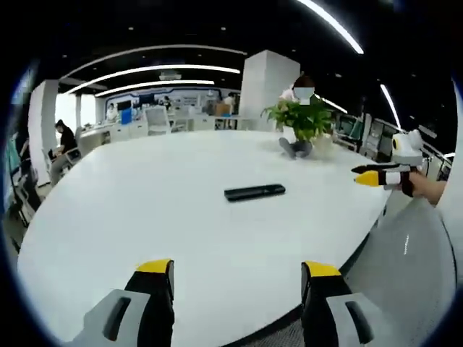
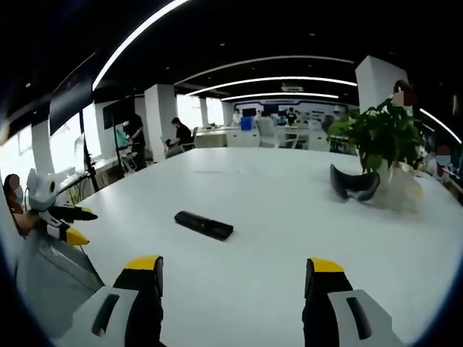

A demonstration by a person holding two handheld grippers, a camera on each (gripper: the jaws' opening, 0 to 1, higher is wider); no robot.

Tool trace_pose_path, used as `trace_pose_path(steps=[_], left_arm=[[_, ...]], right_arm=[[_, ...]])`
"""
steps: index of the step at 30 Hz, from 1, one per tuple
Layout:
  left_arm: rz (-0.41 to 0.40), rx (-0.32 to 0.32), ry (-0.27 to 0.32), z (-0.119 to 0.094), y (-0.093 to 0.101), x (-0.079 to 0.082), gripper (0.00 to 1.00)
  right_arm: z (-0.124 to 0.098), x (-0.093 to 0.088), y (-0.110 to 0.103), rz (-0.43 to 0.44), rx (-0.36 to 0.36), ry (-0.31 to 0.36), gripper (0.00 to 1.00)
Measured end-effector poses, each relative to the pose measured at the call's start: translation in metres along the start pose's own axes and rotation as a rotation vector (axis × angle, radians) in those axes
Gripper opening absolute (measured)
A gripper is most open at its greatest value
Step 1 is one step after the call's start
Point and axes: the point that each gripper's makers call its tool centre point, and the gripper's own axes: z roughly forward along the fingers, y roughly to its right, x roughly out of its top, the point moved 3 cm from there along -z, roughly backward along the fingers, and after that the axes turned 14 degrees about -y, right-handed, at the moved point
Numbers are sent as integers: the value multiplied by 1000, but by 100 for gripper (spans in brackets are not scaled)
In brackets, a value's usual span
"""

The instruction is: Press the specified remote control buttons in sequence, fully releasing each button before pressing the next.

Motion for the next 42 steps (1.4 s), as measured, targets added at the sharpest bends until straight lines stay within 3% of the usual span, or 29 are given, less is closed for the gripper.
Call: trace_pose_path(steps=[3, 4, 5, 8, 11, 13, 16, 24, 28, 33, 36, 42], left_arm=[[80, -10, 7, 2, -1, 6, 56], [70, -69, -7, 5, 4, 7, 56], [44, -95, -37, 7, 5, 6, 56], [69, -167, -91, 18, 10, 11, 51], [140, -197, -184, 27, 13, 14, 33], [216, -199, -209, 31, 14, 18, 25], [248, -225, -237, 40, 16, 25, 21], [371, -246, -256, 63, 11, 51, 35], [384, -264, -251, 75, 7, 65, 59], [368, -330, -277, 90, 9, 81, 57], [406, -336, -293, 102, 8, 92, 58], [399, -381, -337, 125, 7, 115, 68]], right_arm=[[2, -3, -1, -17, 3, -23, 79], [3, -4, -2, -28, 3, -31, 79], [4, -5, -3, -37, 3, -41, 78], [5, -8, -6, -60, 8, -67, 74], [5, -10, -6, -69, 16, -79, 71], [6, -12, -7, -73, 22, -92, 68], [6, -13, -8, -81, 31, -103, 64], [6, -15, -11, -95, 46, -118, 60], [7, -17, -13, -101, 58, -126, 57], [8, -19, -15, -117, 68, -140, 53], [9, -20, -16, -119, 76, -146, 51], [9, -22, -16, -118, 87, -160, 45]])
